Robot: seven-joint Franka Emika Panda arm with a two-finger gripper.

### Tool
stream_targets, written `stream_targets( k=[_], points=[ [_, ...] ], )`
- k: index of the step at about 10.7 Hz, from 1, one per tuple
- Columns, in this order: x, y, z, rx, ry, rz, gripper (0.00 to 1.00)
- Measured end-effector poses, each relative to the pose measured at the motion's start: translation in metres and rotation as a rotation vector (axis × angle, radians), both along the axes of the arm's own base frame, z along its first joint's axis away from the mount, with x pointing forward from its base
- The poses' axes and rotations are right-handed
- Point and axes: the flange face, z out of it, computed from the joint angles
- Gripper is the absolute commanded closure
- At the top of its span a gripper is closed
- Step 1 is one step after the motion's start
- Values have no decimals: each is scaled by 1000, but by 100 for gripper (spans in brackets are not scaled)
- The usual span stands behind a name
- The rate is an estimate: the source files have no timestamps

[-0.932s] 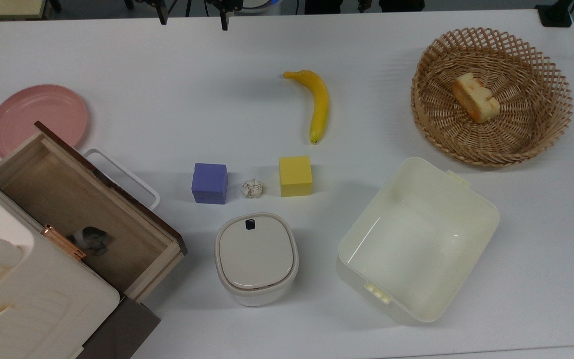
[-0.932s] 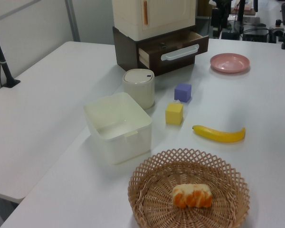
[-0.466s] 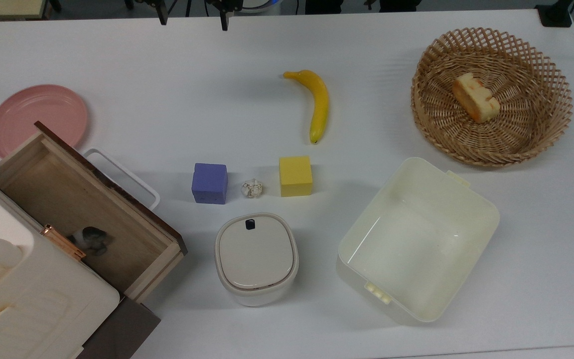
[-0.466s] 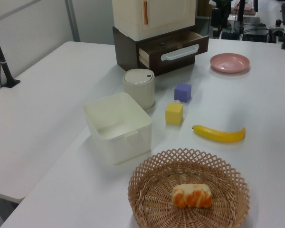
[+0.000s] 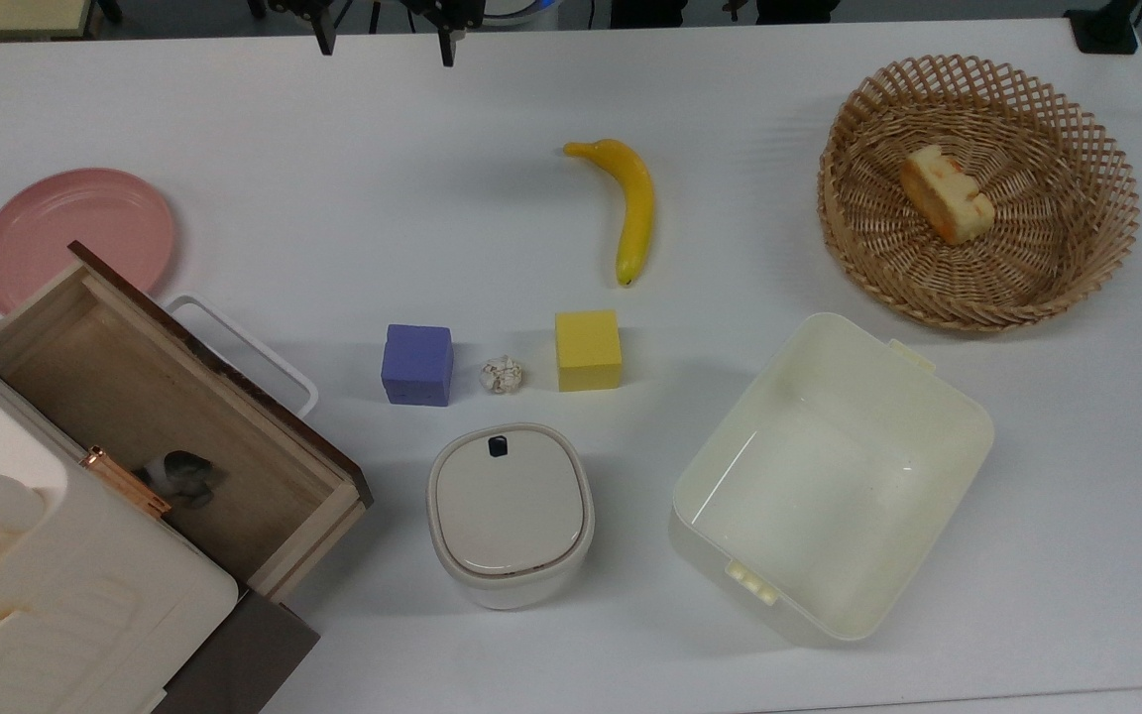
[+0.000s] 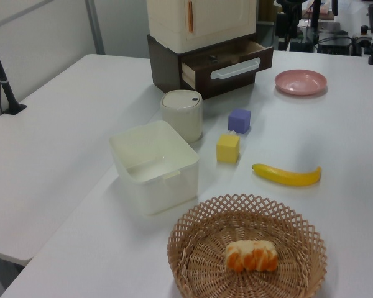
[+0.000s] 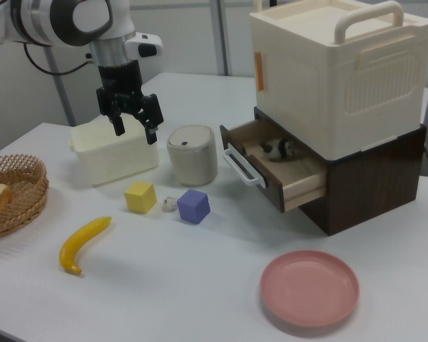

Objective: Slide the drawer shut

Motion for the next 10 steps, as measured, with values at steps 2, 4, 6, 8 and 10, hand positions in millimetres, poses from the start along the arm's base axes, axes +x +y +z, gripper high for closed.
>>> stream_targets(
  k=[2,4,6,8,10],
  points=[
    [0,0,-1,0,1,0,0],
    [1,0,-2,0,3,0,0],
    [4,0,-2,0,-11,0,0],
    [7,0,-2,-1,-34,1,10],
    [8,0,-2,-1,-35,1,39]
  ],
)
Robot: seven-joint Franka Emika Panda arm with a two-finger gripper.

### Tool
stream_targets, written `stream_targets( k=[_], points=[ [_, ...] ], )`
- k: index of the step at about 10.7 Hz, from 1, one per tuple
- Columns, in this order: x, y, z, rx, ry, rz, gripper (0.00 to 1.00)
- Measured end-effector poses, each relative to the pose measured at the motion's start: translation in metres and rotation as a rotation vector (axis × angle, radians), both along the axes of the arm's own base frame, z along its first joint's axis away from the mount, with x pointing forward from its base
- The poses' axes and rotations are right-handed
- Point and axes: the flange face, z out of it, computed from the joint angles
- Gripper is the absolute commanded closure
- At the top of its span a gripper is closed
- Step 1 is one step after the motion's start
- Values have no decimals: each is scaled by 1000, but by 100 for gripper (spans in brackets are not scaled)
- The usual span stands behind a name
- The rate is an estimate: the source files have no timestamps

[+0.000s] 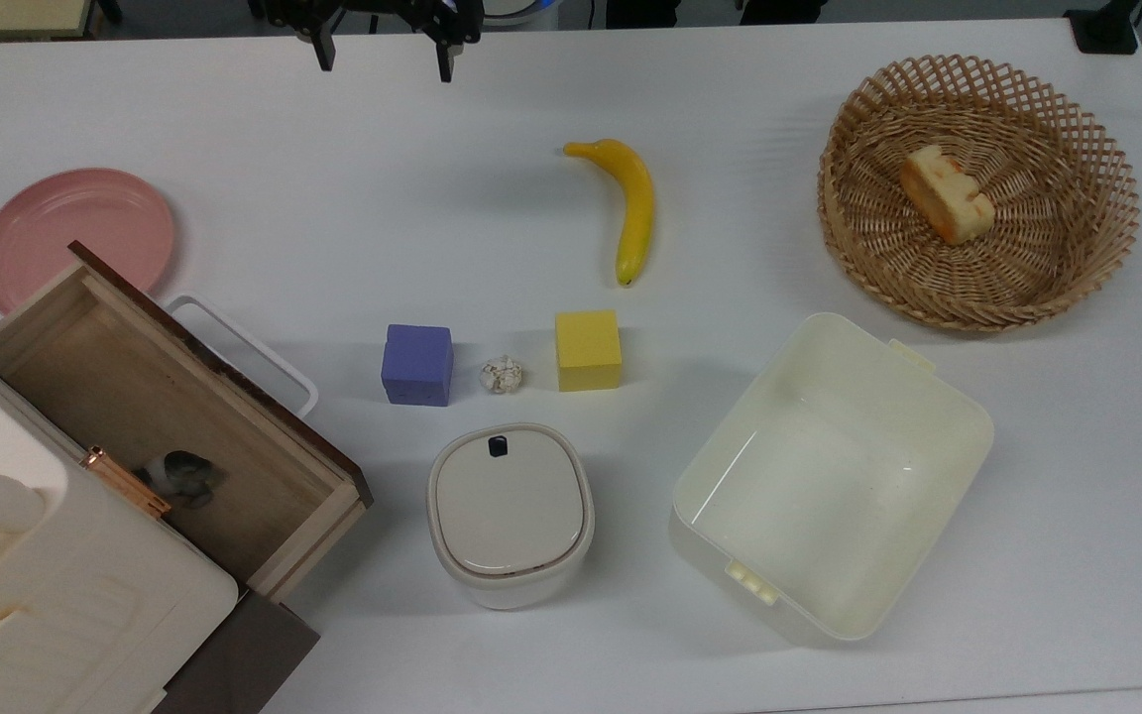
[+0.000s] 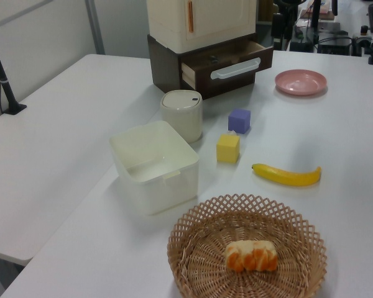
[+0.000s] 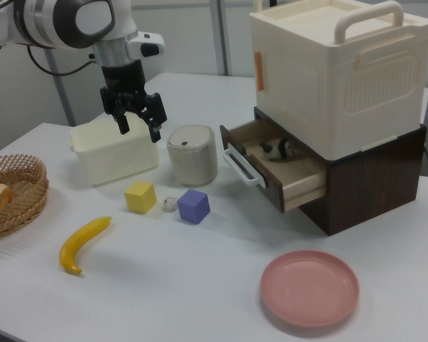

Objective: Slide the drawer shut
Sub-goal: 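Move the gripper down toward the open drawer's front panel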

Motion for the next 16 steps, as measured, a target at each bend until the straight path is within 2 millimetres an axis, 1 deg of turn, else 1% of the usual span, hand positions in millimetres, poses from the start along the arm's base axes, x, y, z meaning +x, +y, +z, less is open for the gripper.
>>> stream_targets(
  k=[2,3,4,8,10,14,16],
  points=[
    [1,1,-1,0,3,4,71],
    [1,2,-3,0,6,5,89],
    [2,3,-5,0,9,7,100],
    [4,4,-8,1,15,17,100],
    [7,6,-15,1,26,21,100],
    [17,7,-32,2,36,25,100],
    [29,7,-51,3,40,25,100]
  ],
)
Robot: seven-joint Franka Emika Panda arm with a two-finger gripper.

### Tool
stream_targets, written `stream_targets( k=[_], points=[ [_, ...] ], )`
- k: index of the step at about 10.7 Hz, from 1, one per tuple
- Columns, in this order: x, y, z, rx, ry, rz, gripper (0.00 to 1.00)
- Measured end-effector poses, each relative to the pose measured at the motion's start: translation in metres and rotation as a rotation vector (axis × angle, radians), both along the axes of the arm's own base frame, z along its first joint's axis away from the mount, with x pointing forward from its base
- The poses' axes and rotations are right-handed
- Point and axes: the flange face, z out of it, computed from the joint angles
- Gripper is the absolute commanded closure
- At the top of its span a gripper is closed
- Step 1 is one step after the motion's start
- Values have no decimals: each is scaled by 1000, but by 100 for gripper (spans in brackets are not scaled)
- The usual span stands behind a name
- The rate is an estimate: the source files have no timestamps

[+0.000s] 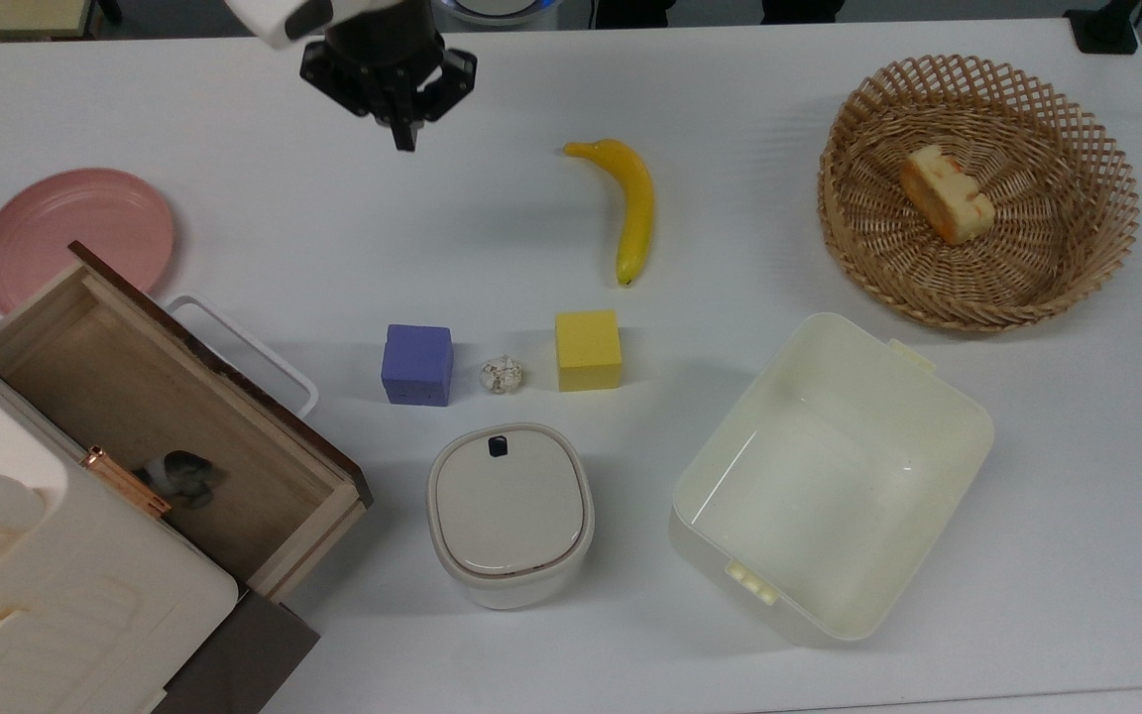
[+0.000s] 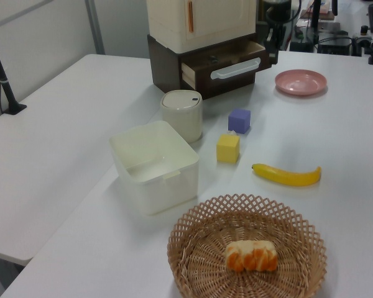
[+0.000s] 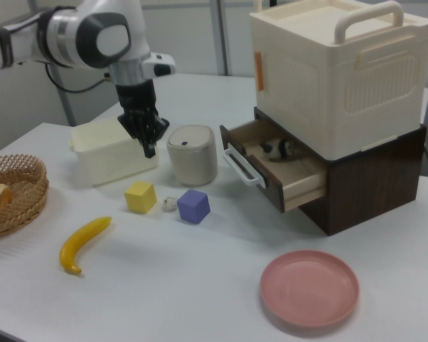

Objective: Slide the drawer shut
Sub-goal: 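Move the gripper down toward the open drawer's front panel, then push the drawer front with the gripper into the wooden unit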

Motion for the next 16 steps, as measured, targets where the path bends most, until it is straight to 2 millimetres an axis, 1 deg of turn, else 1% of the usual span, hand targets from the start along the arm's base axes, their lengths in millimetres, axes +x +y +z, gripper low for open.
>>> stream_targets(
  k=[2,3,7,9,11,13,14,16],
  points=[
    [14,-3,-21,0,-7,-17,100],
    [21,-7,-30,-1,-24,-55,100],
    [46,-19,-63,2,-86,-326,100],
    [58,-34,-77,9,-130,-444,100],
    [69,-56,-99,7,-149,-523,100],
    [82,-77,-118,8,-203,-606,100],
    [86,-82,-125,6,-218,-629,100],
    [91,-87,-139,-17,-224,-652,100]
  ],
)
